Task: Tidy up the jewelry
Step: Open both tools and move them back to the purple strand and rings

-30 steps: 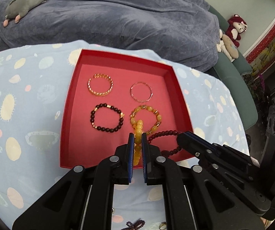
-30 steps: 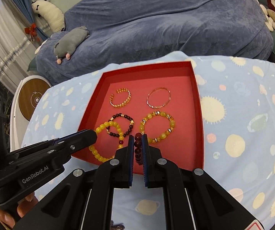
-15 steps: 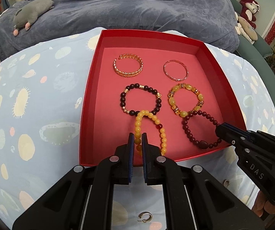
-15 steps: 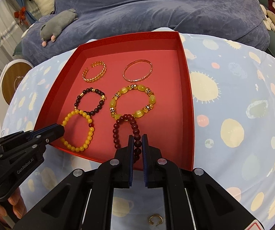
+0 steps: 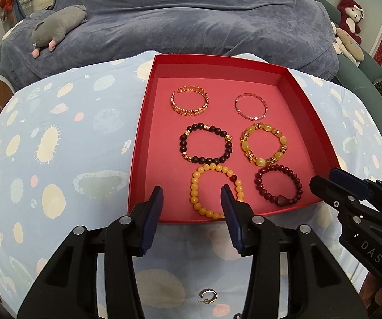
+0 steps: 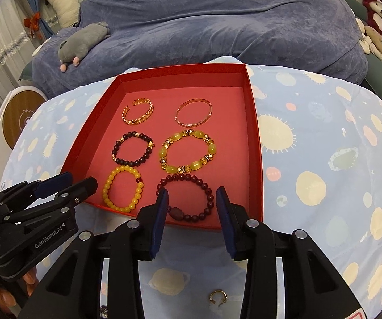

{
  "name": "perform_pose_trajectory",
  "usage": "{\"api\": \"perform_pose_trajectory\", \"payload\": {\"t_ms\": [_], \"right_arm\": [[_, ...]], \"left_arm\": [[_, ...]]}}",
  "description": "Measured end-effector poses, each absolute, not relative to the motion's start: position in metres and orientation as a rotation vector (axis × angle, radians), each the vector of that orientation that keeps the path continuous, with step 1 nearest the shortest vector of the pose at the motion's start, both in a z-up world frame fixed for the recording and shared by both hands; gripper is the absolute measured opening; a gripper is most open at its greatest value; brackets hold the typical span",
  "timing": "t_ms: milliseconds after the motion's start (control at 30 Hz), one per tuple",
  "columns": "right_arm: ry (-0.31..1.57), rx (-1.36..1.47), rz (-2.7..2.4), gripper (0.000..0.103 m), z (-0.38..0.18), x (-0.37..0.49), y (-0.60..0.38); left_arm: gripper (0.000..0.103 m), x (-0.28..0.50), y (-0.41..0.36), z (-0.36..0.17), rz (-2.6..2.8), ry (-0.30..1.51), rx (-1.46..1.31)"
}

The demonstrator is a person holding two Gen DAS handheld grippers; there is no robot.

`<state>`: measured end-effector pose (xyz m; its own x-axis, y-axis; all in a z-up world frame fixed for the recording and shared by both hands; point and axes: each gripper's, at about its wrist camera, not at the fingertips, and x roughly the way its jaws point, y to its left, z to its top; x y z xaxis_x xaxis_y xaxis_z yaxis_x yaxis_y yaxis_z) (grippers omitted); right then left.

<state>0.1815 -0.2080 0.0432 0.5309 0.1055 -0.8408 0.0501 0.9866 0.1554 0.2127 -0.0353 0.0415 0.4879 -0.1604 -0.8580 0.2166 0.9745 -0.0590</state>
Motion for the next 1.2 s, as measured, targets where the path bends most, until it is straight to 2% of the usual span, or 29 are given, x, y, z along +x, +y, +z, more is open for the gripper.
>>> {"api": "perform_pose_trajectory", "payload": {"t_ms": [567, 1200], "right_arm": [[1.015, 0.169, 0.007, 0.037, 0.055, 0.112, -0.207], [1.058, 0.174, 0.002, 0.037, 0.038, 0.033, -0.201]], "left_arm": [[0.043, 0.152, -0.02, 0.066, -0.24, 1.013, 0.037], [0.043, 0.078, -0.018, 0.052, -0.262, 1.054, 0.053]]}}
